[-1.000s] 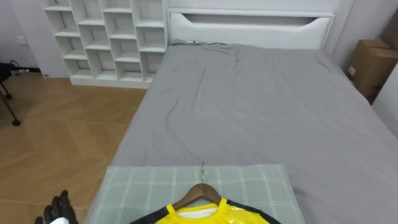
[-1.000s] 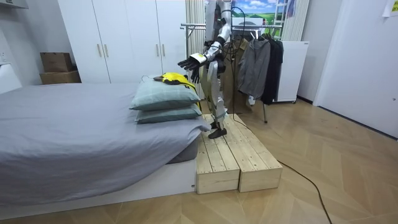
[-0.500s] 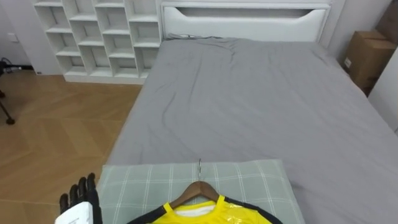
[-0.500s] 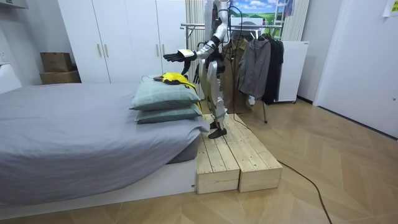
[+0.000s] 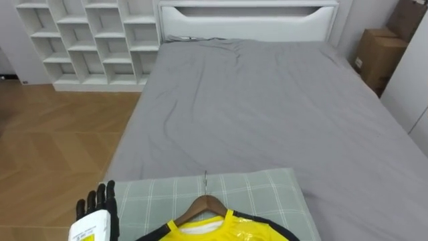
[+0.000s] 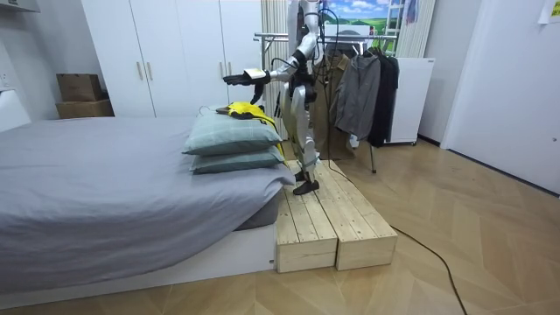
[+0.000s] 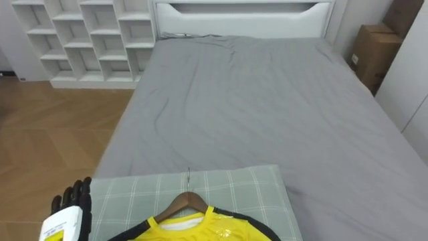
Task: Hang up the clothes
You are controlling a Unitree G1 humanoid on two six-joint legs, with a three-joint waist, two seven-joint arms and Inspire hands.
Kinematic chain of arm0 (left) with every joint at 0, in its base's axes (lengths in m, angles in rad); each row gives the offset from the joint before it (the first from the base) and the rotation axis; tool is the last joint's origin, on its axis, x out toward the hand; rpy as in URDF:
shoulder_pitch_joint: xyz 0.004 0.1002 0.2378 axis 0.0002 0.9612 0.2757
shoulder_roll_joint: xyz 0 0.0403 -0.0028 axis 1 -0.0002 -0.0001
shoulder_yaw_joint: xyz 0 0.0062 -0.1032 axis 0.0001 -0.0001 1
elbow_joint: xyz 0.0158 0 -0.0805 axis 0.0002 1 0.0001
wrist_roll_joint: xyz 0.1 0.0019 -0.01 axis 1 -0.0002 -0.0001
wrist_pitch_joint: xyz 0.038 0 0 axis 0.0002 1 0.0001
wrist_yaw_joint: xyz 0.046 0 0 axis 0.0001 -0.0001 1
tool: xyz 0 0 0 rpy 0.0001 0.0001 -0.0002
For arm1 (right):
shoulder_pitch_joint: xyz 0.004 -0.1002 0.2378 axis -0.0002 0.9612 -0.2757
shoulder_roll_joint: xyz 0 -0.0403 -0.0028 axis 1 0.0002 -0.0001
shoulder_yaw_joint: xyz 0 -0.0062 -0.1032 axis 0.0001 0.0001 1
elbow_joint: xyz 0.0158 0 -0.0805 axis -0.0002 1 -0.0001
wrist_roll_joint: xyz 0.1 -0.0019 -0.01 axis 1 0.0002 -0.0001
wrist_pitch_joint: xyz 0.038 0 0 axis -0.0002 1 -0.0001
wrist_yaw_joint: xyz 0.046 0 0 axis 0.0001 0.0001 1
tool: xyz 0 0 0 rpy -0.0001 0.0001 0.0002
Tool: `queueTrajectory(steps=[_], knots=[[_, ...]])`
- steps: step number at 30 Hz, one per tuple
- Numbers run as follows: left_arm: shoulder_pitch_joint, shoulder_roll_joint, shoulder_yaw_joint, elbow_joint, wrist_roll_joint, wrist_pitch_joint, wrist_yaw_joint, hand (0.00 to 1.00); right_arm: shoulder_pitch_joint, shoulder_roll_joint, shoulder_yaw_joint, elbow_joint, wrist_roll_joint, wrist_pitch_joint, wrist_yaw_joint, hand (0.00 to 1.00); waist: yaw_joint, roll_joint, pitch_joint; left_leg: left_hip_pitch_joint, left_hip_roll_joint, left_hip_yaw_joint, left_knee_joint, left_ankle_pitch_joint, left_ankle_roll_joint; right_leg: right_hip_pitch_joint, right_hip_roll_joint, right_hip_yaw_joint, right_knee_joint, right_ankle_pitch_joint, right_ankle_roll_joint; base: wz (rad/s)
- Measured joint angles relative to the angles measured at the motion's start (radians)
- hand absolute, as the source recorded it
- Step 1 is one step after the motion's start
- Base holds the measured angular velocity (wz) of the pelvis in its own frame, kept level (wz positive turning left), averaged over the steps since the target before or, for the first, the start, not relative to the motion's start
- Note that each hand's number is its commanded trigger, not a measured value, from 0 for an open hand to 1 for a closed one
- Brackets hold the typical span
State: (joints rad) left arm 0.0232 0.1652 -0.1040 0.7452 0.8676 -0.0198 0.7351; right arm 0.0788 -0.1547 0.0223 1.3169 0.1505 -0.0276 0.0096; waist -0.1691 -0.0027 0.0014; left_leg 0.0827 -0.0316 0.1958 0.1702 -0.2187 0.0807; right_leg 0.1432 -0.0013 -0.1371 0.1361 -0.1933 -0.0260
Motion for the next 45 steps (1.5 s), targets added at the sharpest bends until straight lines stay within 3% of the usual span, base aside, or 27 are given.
queueTrajectory(steps=[7,12,17,25,35,45], knots=[[-0.033,0.0,-0.003,0.0,0.0,0.0,0.0,0.0,0.003,-0.001,0.001,0.001,-0.002,0.008,-0.01,0.0,-0.017,0.004,0.0044,-0.005,0.002,0.015,-0.001,0.0,0.0,-0.012,0.001,0.013,0.006,0.0,0.0,-0.06],[-0.079,0.0,-0.041,-0.001,0.042,-0.004,-0.007,0.0,0.011,-0.001,-0.001,0.001,0.001,0.008,-0.016,0.0,-0.03,0.01,0.0027,-0.023,0.003,0.021,-0.001,0.0,0.0,-0.031,0.002,0.023,0.016,0.001,-0.001,-0.04],[-0.084,0.0,-0.085,0.0,0.043,-0.001,-0.026,0.0,0.012,-0.001,0.005,0.011,0.063,0.02,-0.021,0.0,-0.05,0.016,0.0005,-0.023,0.003,0.021,-0.002,0.0,0.0,-0.03,0.001,0.024,0.015,0.001,-0.001,0.0],[-0.084,-0.02,-0.108,0.005,0.044,-0.001,-0.067,0.0,0.026,0.001,-0.007,0.011,0.115,0.02,-0.006,0.0,-0.054,0.006,0.006,-0.019,0.006,0.04,-0.002,0.0,0.0,-0.037,0.003,0.043,0.014,0.001,-0.001,-0.06],[-0.084,-0.04,-0.107,0.047,0.041,0.004,-0.116,0.0,0.057,0.001,-0.009,0.026,0.08,0.057,0.018,0.0,-0.086,-0.013,0.0015,-0.021,0.007,0.056,-0.002,0.0,0.0,-0.049,0.003,0.057,0.019,0.001,-0.001,-0.04],[-0.084,-0.065,-0.106,0.138,0.038,0.005,-0.133,0.0,0.051,0.001,-0.007,0.01,-0.043,0.083,-0.007,0.0,-0.094,-0.016,0.0008,-0.029,0.011,0.065,-0.003,0.0,0.0,-0.069,0.004,0.054,0.04,0.001,-0.001,-0.02]])
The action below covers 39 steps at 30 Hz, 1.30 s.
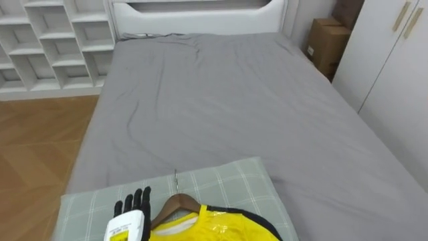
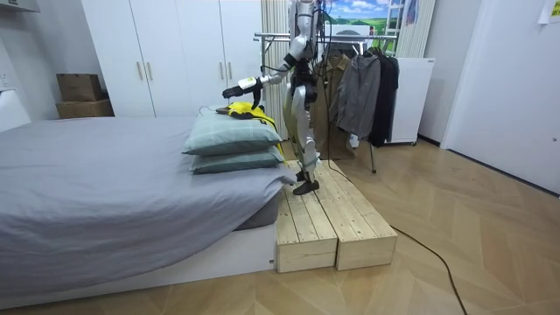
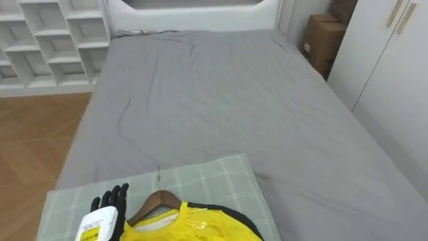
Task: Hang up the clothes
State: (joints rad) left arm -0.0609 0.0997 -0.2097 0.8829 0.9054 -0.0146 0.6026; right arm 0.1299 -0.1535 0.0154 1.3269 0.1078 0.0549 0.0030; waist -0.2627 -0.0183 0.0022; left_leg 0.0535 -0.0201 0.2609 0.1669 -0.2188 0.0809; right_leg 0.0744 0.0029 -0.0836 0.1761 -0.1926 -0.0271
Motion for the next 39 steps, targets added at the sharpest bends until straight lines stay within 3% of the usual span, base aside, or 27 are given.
queueTrajectory(steps=[17,30,39], knots=[[-0.002,0.001,0.0,0.027,-0.002,0.008,-0.027,0.0,-0.019,0.0,0.005,-0.007,-0.04,0.0,-0.025,0.0,0.018,0.004,0.0018,-0.029,0.004,-0.001,0.013,0.0,0.0,-0.023,0.001,0.0,0.009,0.0,0.0,0.0],[-0.072,0.006,0.005,0.081,-0.03,0.009,-0.043,0.0,-0.008,-0.001,0.041,-0.01,-0.038,0.001,-0.035,0.0,0.015,0.005,0.0027,-0.06,0.006,-0.002,0.02,0.0,0.0,-0.056,0.001,-0.001,0.013,0.001,-0.001,0.0],[-0.106,0.028,0.006,0.082,-0.03,0.009,-0.045,0.0,-0.011,-0.004,0.061,-0.017,-0.064,-0.001,-0.036,0.0,0.021,0.003,0.0046,-0.092,0.007,0.004,0.028,0.0,0.0,-0.083,0.001,0.002,0.015,0.002,-0.003,-0.02]])
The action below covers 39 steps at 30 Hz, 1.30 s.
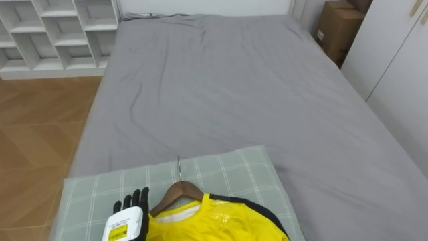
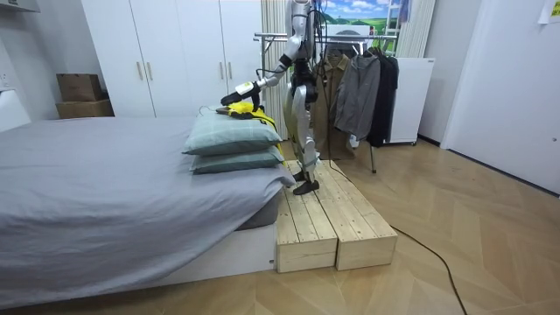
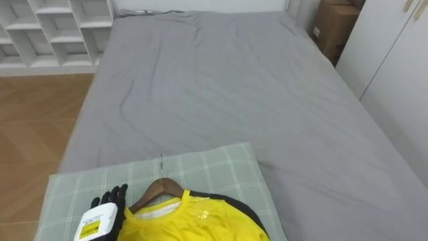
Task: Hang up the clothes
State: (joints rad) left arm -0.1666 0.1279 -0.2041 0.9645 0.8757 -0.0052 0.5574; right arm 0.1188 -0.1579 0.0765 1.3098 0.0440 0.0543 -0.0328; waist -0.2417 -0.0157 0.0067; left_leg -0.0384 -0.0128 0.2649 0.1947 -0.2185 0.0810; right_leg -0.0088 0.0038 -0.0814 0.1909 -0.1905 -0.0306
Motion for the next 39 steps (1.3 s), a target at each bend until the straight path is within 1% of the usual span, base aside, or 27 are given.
queueTrajectory(steps=[4,5,10,11,15,18,20,21,25,27,29,31,33,35,37,39], knots=[[-0.009,0.002,0.0,0.0,-0.004,-0.001,-0.002,0.0,-0.011,0.0,0.0,-0.005,-0.016,-0.004,-0.003,0.0,0.0,-0.006,0.0042,-0.012,0.002,0.003,0.012,0.0,0.0,-0.01,-0.001,0.0,0.007,0.0,0.0,0.0],[-0.011,0.004,-0.001,0.001,-0.023,-0.004,-0.003,0.0,-0.017,0.0,0.0,-0.004,-0.021,-0.011,-0.008,0.0,0.0,-0.007,0.0048,-0.016,0.002,0.003,0.013,0.0,0.0,-0.013,-0.001,-0.001,0.01,0.0,0.0,0.0],[-0.018,0.012,0.0,0.004,-0.066,-0.01,-0.004,0.0,-0.03,0.0,0.0,-0.019,-0.037,-0.014,-0.017,0.0,0.0,-0.008,0.0068,-0.023,0.002,0.005,0.013,0.0,0.0,-0.024,-0.001,-0.001,0.012,0.0,0.0,0.0],[-0.02,0.016,-0.001,0.006,-0.087,-0.015,-0.004,0.0,-0.032,0.0,0.001,-0.024,-0.036,-0.018,-0.018,0.0,0.0,-0.008,0.0069,-0.027,0.003,0.006,0.014,0.0,0.0,-0.03,-0.001,-0.001,0.014,0.0,0.0,0.0],[-0.076,0.033,-0.005,0.049,-0.132,-0.018,-0.01,0.0,-0.049,0.0,0.021,-0.023,-0.034,-0.021,-0.018,0.0,-0.001,-0.01,0.009,-0.073,0.007,0.006,0.044,0.0,0.0,-0.067,-0.002,-0.001,0.021,0.001,-0.002,0.0],[-0.103,0.043,-0.006,0.072,-0.141,-0.02,-0.01,0.0,-0.052,0.0,0.025,-0.023,-0.034,-0.021,-0.018,0.0,-0.001,-0.01,0.0116,-0.093,0.013,0.009,0.054,0.0,0.0,-0.085,0.001,-0.003,0.033,0.003,-0.005,-0.01],[-0.112,0.045,-0.006,0.084,-0.142,-0.022,-0.01,0.0,-0.053,-0.001,0.038,-0.022,-0.034,-0.02,-0.019,0.0,-0.001,-0.01,0.0122,-0.108,0.016,0.009,0.063,0.0,0.0,-0.098,0.002,-0.005,0.035,0.004,-0.006,0.0],[-0.119,0.045,-0.005,0.092,-0.144,-0.024,-0.01,0.0,-0.053,-0.001,0.046,-0.022,-0.034,-0.02,-0.019,0.0,0.0,-0.009,0.0145,-0.115,0.017,0.009,0.065,0.0,0.0,-0.105,0.003,-0.005,0.036,0.004,-0.006,0.0],[-0.126,0.046,0.005,0.096,-0.146,-0.026,-0.01,0.0,-0.051,0.0,0.069,-0.022,-0.025,-0.018,-0.018,0.0,0.001,-0.009,0.016,-0.133,0.023,0.011,0.071,0.0,0.0,-0.137,0.006,-0.001,0.07,0.003,-0.008,-0.01],[-0.129,0.054,0.01,0.096,-0.146,-0.027,-0.011,0.0,-0.05,0.0,0.069,-0.024,-0.016,-0.018,-0.018,0.0,0.001,-0.013,0.0167,-0.142,0.024,0.019,0.07,0.0,0.0,-0.148,0.006,0.002,0.071,0.004,-0.009,-0.08],[-0.138,0.057,0.023,0.097,-0.146,-0.027,-0.02,0.0,-0.05,0.0,0.081,-0.024,-0.015,-0.018,-0.017,0.0,0.0,-0.018,0.0196,-0.148,0.024,0.022,0.072,0.0,0.0,-0.153,0.006,0.002,0.071,0.004,-0.009,-0.04],[-0.158,0.063,0.022,0.104,-0.146,-0.027,-0.026,0.0,-0.05,0.001,0.1,-0.023,-0.015,-0.018,-0.017,0.0,0.0,-0.024,0.018,-0.159,0.026,0.022,0.074,0.0,0.001,-0.16,0.006,-0.001,0.07,0.005,-0.011,0.0],[-0.187,0.076,0.021,0.122,-0.147,-0.027,-0.038,0.0,-0.052,0.001,0.1,-0.022,-0.009,-0.021,-0.017,0.0,0.0,-0.038,0.0208,-0.166,0.027,0.025,0.076,0.001,0.002,-0.166,0.007,-0.001,0.069,0.006,-0.012,-0.03],[-0.199,0.089,0.019,0.14,-0.149,-0.028,-0.05,0.0,-0.052,0.001,0.1,-0.021,-0.008,-0.021,-0.015,0.0,-0.006,-0.046,0.0195,-0.167,0.03,0.024,0.082,0.001,0.002,-0.166,0.008,0.0,0.069,0.008,-0.015,0.0],[-0.201,0.099,0.01,0.146,-0.15,-0.028,-0.055,0.0,-0.052,0.001,0.1,-0.02,-0.008,-0.02,-0.012,0.0,-0.01,-0.05,0.0187,-0.168,0.033,0.024,0.088,0.001,0.002,-0.166,0.011,0.0,0.067,0.014,-0.017,0.0],[-0.207,0.117,-0.015,0.148,-0.165,-0.027,-0.069,0.0,-0.053,0.001,0.099,-0.022,-0.009,-0.02,-0.011,0.0,-0.021,-0.051,0.0181,-0.178,0.036,0.021,0.098,0.001,0.002,-0.17,0.013,-0.002,0.067,0.017,-0.018,0.04]])
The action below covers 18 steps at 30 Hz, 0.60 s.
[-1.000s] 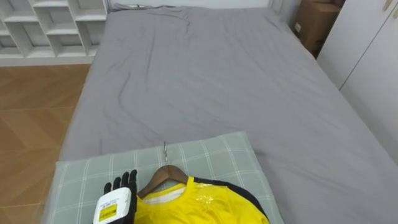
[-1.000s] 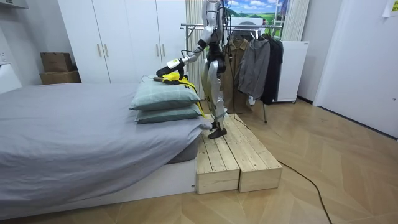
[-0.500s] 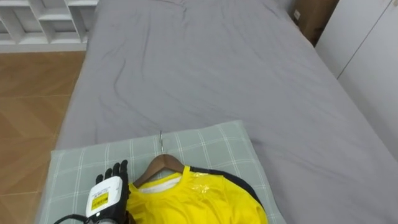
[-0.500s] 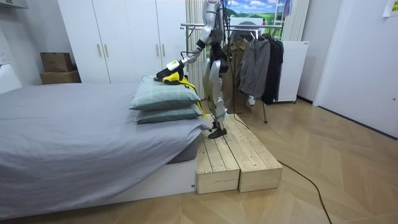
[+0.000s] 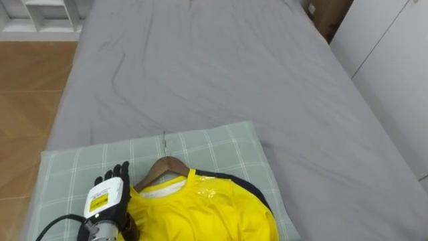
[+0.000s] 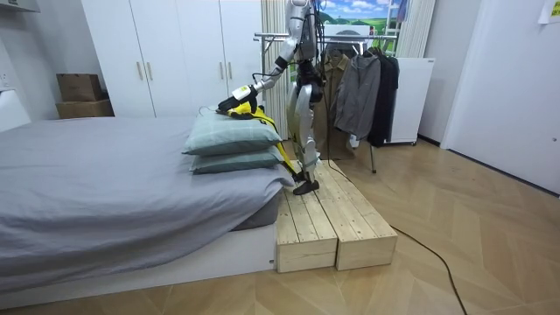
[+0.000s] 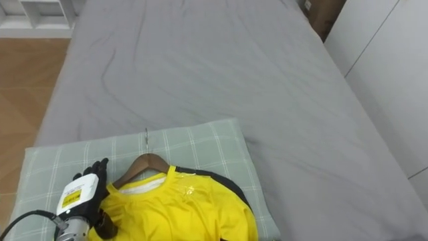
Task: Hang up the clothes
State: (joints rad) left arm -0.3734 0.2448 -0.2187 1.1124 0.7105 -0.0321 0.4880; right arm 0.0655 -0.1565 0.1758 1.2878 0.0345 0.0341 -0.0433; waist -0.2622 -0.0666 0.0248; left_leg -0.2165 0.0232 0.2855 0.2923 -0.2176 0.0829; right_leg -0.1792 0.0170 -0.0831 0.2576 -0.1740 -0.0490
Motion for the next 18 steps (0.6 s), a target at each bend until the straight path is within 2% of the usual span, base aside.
queueTrajectory(steps=[13,18], knots=[[-0.032,0.023,-0.014,0.019,-0.001,0.003,-0.042,0.0,-0.005,0.0,0.0,-0.002,-0.004,0.0,-0.009,0.0,-0.007,0.002,0.0002,-0.008,0.007,0.004,0.017,0.0,0.0,-0.003,0.003,0.002,0.0,0.003,-0.005,0.0],[-0.041,0.025,-0.022,0.02,-0.004,0.008,-0.066,0.0,-0.007,-0.002,0.0,-0.002,-0.004,0.0,-0.007,0.0,-0.008,0.012,0.0033,-0.022,0.012,0.011,0.024,0.0,0.0,-0.012,0.005,0.003,0.002,0.005,-0.008,-0.03]])
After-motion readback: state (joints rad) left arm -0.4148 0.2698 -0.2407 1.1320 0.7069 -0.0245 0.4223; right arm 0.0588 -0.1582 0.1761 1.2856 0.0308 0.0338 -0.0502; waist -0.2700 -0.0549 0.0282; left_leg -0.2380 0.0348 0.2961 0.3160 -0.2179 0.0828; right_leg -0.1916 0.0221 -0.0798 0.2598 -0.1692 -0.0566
